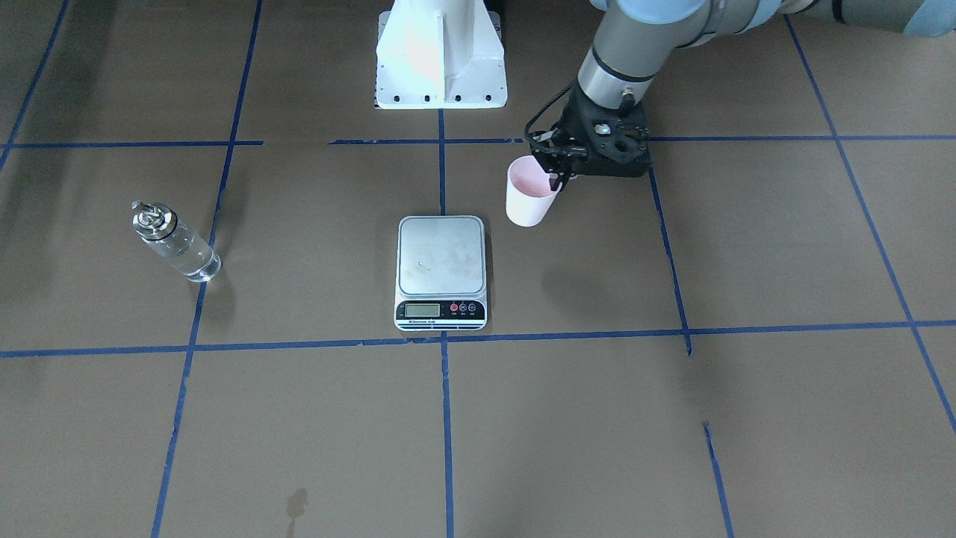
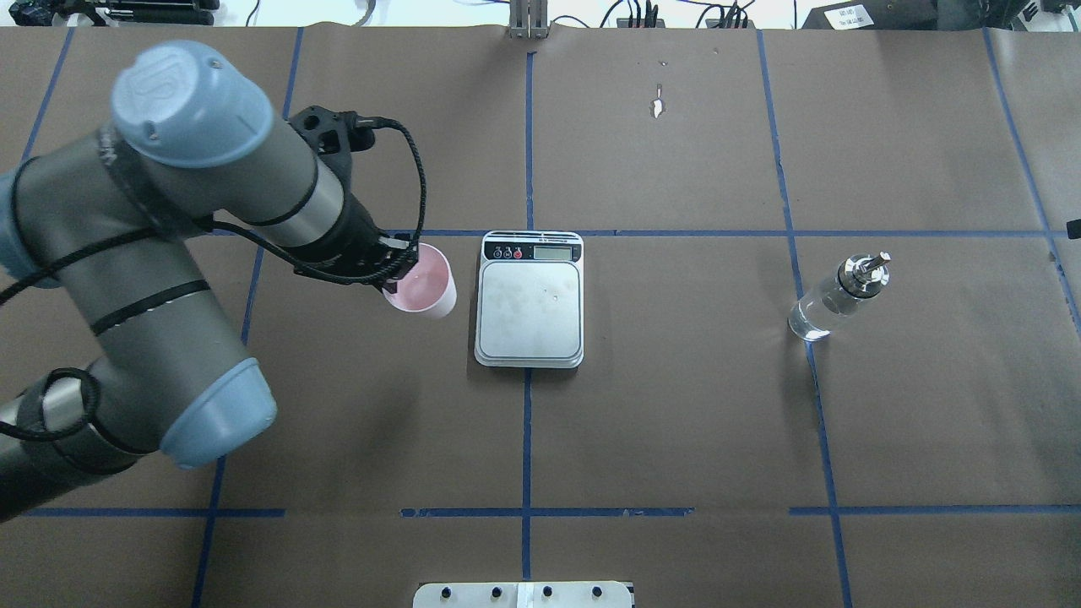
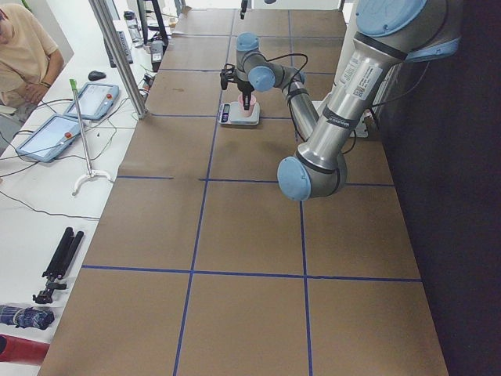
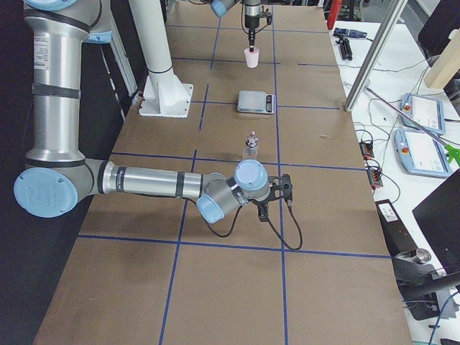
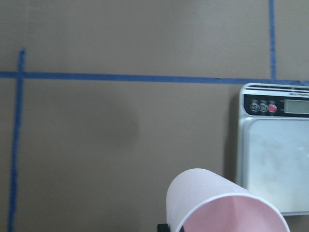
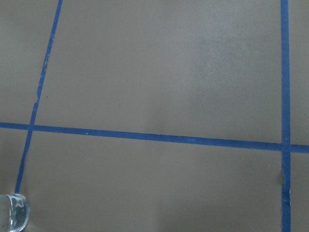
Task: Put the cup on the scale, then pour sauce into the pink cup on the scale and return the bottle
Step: 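Carry the pink cup with the left gripper onto the scale, then lower the pink cup onto the scale and open the left gripper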
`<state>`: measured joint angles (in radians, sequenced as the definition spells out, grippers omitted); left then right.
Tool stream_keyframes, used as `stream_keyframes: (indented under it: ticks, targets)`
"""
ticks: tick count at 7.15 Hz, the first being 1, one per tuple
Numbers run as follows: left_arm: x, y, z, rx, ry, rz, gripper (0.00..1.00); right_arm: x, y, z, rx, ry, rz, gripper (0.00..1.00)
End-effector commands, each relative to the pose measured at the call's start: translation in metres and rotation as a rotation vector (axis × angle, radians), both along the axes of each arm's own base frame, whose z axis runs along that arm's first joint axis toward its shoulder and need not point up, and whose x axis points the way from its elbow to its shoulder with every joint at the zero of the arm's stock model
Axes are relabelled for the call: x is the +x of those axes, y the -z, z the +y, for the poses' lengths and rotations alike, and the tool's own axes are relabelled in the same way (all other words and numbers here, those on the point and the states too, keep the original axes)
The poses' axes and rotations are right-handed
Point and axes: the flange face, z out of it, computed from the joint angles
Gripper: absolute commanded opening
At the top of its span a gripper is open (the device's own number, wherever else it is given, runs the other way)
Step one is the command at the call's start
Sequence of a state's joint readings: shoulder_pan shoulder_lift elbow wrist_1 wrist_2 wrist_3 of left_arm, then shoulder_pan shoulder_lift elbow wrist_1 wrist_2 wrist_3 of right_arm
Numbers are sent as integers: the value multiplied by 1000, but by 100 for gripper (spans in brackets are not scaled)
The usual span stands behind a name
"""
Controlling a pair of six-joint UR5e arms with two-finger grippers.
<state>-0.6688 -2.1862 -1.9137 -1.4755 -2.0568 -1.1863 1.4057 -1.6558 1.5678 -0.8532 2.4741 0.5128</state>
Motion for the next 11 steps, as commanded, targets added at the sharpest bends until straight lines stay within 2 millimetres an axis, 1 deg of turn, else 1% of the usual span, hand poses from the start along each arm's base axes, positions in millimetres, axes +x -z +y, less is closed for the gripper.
stream_keyframes:
  ticks: [1, 2, 3, 4, 5, 6, 8, 9, 11]
  targets:
    - [75, 36, -2, -28, -19, -16, 0, 0, -1, 1, -1, 3, -2, 100]
    - [97, 38, -10, -57, -2, -5, 0, 0, 0, 2, 0, 2, -3, 100]
    - [112, 42, -19, -59, 2, -9, 0, 0, -3, 2, -3, 1, 1, 100]
    - [119, 35, -23, -62, 11, -31, 0, 0, 0, 1, 4, 3, -1, 100]
    - [128, 31, -17, -60, 5, -43, 0, 0, 2, 2, 36, 0, -7, 100]
    - [128, 33, -17, -59, 5, -42, 0, 0, -6, 4, 39, 1, -7, 100]
    - [129, 30, -17, -61, 4, -44, 0, 0, -12, 5, 22, 2, -7, 100]
    - [129, 31, -17, -60, 4, -41, 0, 0, -20, 4, 8, 4, -5, 100]
    - [130, 31, -18, -52, 5, -32, 0, -1, -21, 4, 4, 4, -5, 100]
